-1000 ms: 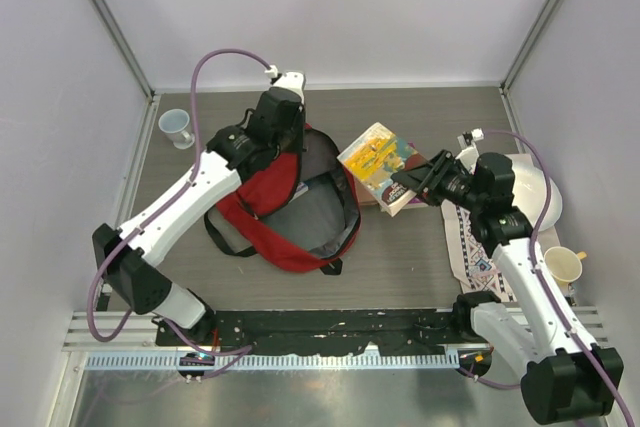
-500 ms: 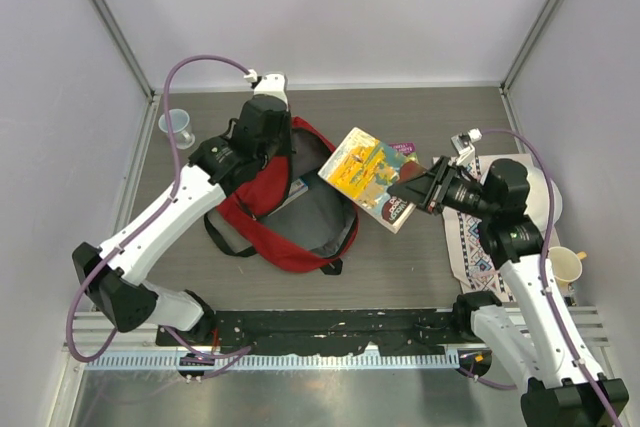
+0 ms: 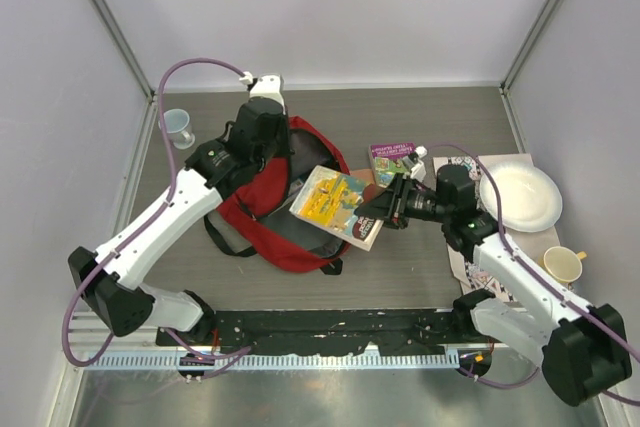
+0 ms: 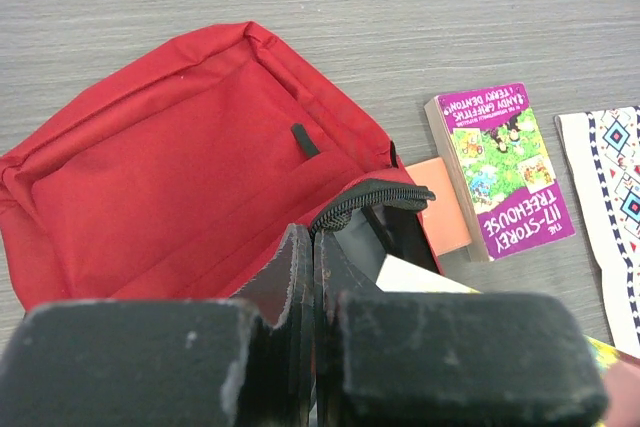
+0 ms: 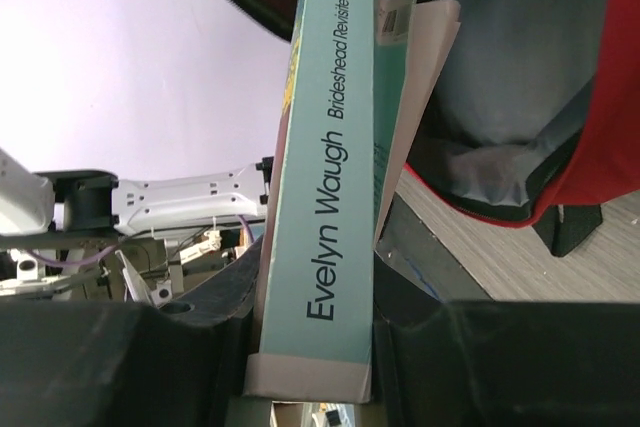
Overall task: Pack the student bag
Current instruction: Place the book in the student bag.
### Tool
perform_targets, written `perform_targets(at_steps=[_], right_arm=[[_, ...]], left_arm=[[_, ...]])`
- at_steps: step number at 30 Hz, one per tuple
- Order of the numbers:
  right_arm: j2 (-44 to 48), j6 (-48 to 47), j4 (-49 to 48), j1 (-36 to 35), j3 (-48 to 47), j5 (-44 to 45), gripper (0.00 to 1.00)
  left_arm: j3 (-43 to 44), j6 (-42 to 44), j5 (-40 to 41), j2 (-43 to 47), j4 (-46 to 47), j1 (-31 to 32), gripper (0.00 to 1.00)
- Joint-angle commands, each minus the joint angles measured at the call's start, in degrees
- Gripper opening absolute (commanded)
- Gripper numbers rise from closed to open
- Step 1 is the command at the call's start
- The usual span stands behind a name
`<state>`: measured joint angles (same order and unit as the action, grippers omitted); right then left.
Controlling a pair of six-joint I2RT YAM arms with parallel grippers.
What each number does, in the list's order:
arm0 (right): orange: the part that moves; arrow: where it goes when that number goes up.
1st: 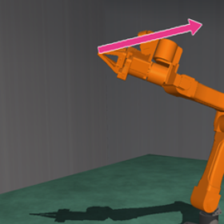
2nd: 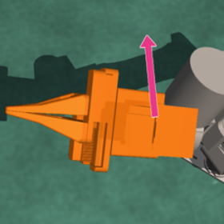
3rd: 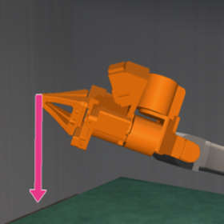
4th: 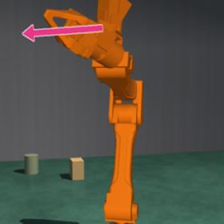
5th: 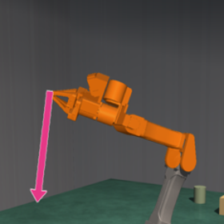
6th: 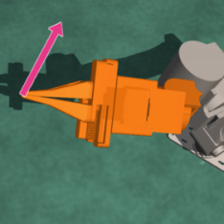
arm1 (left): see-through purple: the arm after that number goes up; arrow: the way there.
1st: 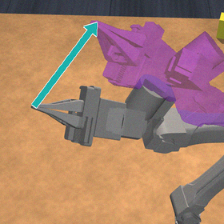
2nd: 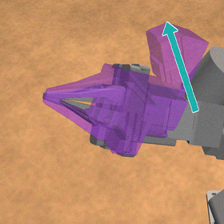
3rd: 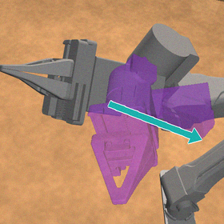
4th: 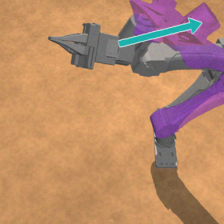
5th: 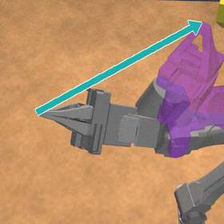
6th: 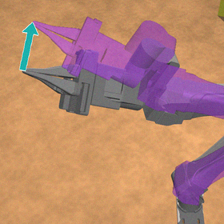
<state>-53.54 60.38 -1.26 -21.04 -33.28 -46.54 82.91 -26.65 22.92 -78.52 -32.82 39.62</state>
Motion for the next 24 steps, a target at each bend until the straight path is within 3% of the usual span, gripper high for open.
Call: perform_targets(at_steps=[1,5,13,20,24], right_arm=[[-4.71,4.91,-17.54,-3.39,0.84,5.58,0.01],[-11.13,7.64,-27.98,-6.03,1.64,7.96,0.01],[-24.93,8.96,-37.05,-9.81,-3.46,9.63,0.01],[-33.73,17.83,-52.15,-11.04,-6.18,6.21,0.01],[-37.07,19.51,-53.76,-11.04,-7.59,6.29,0.01]], left_arm=[[-0.12,-0.59,0.81,3.99,5.57,0.11,0.00],[-0.65,-0.50,0.73,4.69,5.75,0.02,0.00],[-2.23,0.37,-0.76,6.54,6.80,0.02,0.00],[-3.11,0.90,-1.38,7.24,6.63,0.11,0.00],[-3.55,0.90,-2.00,7.33,6.54,0.11,0.00]])
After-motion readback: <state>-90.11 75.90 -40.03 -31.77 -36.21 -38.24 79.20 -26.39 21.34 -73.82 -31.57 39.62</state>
